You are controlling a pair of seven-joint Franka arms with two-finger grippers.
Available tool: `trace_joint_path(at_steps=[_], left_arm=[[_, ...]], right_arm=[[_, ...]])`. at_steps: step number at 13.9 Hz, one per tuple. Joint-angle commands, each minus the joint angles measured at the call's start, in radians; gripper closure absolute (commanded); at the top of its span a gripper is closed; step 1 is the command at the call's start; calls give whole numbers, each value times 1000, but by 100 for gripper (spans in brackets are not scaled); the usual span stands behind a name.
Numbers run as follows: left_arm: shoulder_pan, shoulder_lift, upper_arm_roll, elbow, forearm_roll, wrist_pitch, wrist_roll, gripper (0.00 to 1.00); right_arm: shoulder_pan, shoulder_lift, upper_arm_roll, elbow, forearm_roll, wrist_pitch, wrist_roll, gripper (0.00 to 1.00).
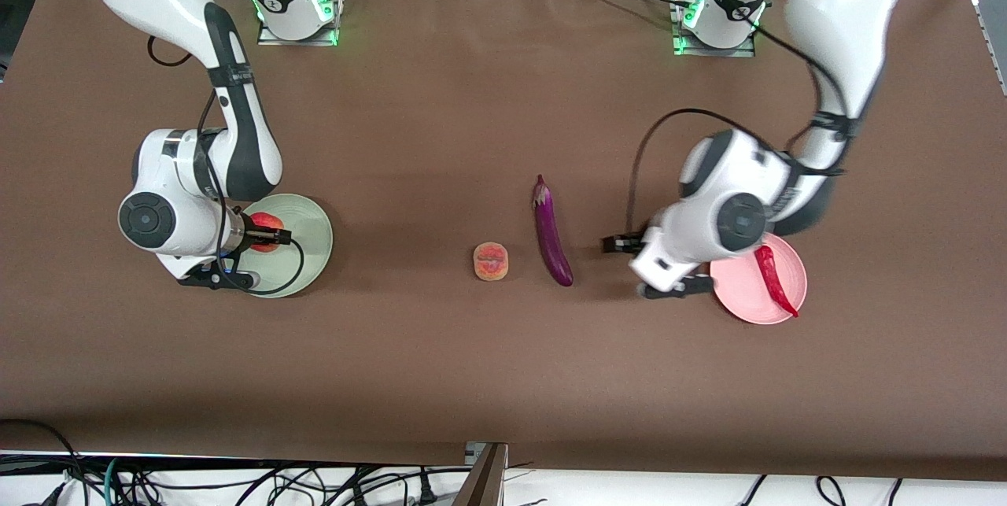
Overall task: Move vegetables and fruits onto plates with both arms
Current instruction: 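Grasp the eggplant with the left gripper while the right gripper releases the pomegranate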
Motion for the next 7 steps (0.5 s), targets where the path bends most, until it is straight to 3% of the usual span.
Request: trace_joint_path(at_steps=[1,2,4,6,7], left_arm=[[-88,75,14,4,-4,151,-132,0],[-108,95,19,4,-1,171,-140,0],[-130,132,25,4,0,219,-142,0],[-154,166,43,4,8,253,-143,2],[-182,170,66,4,11,254,-152,27]], right_arm=[[-13,-22,1,-39,31,45,-23,8],[-32,-21,7,-29,52,39,-26,1],[-24,-38,8,23,61,-7,-29,1],[-16,-41,10,140,65,-149,12,1],[-4,-38,10,190,65,-208,67,1]])
